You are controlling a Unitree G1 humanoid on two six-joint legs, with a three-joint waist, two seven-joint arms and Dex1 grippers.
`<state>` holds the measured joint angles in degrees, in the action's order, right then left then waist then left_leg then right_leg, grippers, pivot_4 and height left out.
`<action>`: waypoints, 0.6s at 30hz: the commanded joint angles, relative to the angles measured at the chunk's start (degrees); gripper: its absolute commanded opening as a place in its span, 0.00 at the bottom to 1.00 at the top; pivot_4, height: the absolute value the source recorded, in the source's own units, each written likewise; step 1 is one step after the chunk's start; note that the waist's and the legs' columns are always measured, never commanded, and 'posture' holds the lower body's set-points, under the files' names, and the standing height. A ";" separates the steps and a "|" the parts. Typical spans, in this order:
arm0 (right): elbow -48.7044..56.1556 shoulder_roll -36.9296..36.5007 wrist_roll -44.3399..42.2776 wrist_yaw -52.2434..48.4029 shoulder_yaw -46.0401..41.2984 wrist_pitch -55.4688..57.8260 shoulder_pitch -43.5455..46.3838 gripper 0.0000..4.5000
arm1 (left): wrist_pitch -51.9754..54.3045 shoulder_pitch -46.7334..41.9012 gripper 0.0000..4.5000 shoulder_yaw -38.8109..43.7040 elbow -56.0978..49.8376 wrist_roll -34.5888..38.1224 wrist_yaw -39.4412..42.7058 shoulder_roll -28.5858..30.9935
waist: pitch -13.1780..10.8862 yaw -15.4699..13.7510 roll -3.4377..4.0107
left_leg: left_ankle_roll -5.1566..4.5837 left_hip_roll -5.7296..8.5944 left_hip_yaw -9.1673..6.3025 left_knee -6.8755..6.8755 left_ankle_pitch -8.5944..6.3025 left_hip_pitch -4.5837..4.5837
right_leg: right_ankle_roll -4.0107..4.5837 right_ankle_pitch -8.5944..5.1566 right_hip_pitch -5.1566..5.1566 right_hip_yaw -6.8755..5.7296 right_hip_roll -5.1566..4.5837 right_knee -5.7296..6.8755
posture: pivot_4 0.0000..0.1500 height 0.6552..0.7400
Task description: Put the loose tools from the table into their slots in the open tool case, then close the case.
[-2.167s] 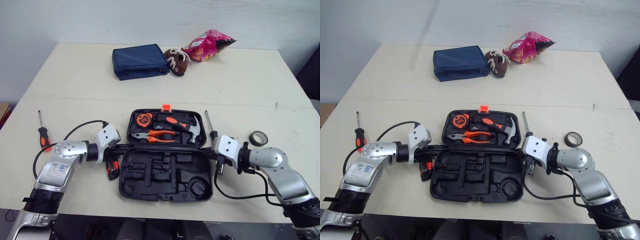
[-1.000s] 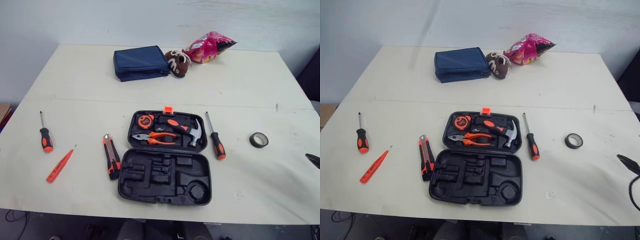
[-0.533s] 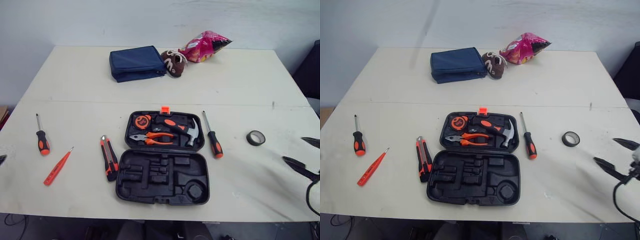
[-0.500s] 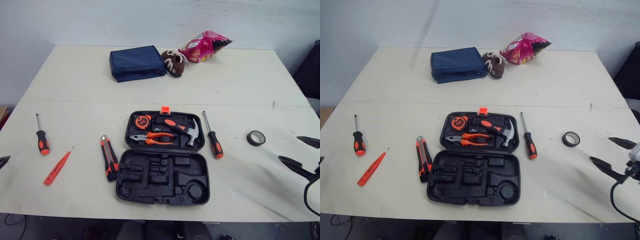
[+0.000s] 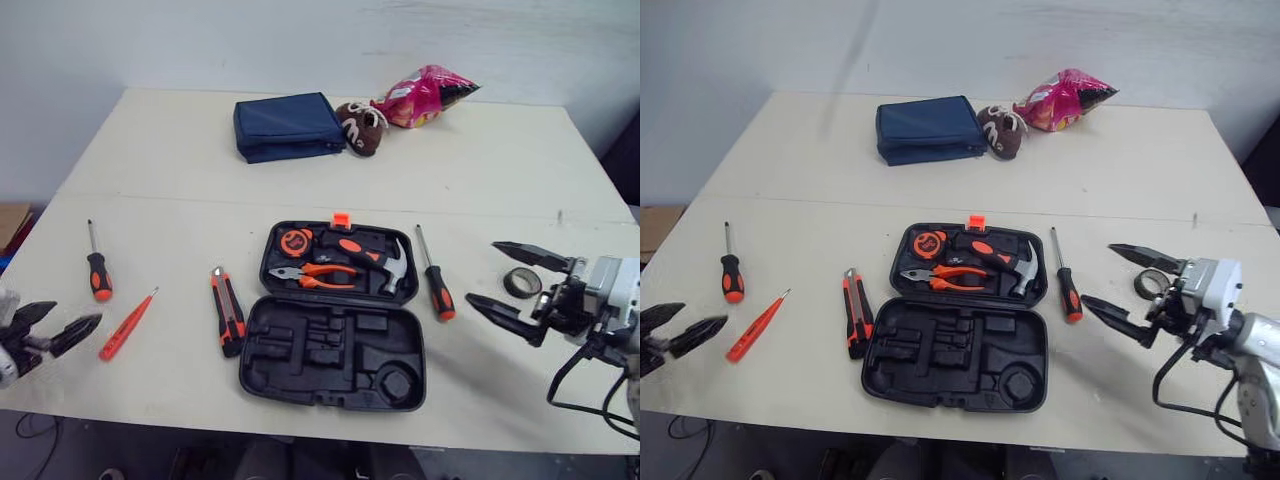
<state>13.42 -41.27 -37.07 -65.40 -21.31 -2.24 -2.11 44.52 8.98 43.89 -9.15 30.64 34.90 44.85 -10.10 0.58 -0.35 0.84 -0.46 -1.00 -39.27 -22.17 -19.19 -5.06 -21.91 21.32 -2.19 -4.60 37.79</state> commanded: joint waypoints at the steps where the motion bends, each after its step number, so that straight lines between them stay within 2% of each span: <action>1: 4.07 1.77 -2.11 0.32 0.44 -0.22 -0.45 1.00 | 11.49 -6.60 0.99 -1.12 -5.37 1.98 -12.08 -3.29 | 0.02 -0.40 -0.05 | 0.00 0.01 0.00 -0.02 0.00 0.00 | 0.00 0.00 0.01 0.00 0.00 0.01 | 1.00 1.00; 3: 5.21 2.72 -1.91 0.13 1.67 -0.34 -0.72 1.00 | 17.12 -11.18 0.99 -1.33 -4.99 1.05 -17.89 -5.16 | 0.04 -0.54 -0.07 | 0.00 0.04 0.00 -0.04 0.00 -0.01 | -0.02 0.01 0.01 0.00 0.00 0.02 | 1.00 1.00; 8: 5.28 4.22 -0.30 -0.53 4.02 -2.01 0.15 1.00 | 20.45 -18.97 0.99 -3.69 -0.11 -5.13 -28.19 -6.50 | 0.07 -0.34 -0.15 | 0.03 0.04 0.00 -0.06 0.02 -0.01 | -0.02 0.01 0.04 0.00 0.04 0.01 | 1.00 1.00; 11: 5.12 4.54 -0.06 -0.41 4.51 -2.35 0.35 1.00 | 20.37 -22.24 0.99 -4.37 2.27 -6.12 -29.84 -7.16 | 0.06 -0.31 -0.15 | 0.05 0.05 0.01 -0.06 0.03 0.01 | -0.02 0.01 0.07 0.02 0.06 0.02 | 1.00 1.00; 18: 5.60 5.82 0.20 -1.19 6.65 -3.23 0.16 1.00 | 15.85 -28.88 0.99 -13.03 13.89 -11.12 -29.03 -5.37 | 0.09 -0.67 -0.19 | 0.06 0.12 -0.04 -0.12 0.03 -0.03 | -0.02 0.01 0.07 -0.03 0.00 0.02 | 1.00 1.00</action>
<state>16.89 -35.50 -36.41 -66.16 -14.63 -4.70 -2.09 62.54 -18.96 32.21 2.27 21.12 5.26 38.53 -10.02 -0.08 -0.54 0.92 -0.34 -1.04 -39.39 -22.13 -19.22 -5.08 -21.90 21.39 -2.23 -4.59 37.82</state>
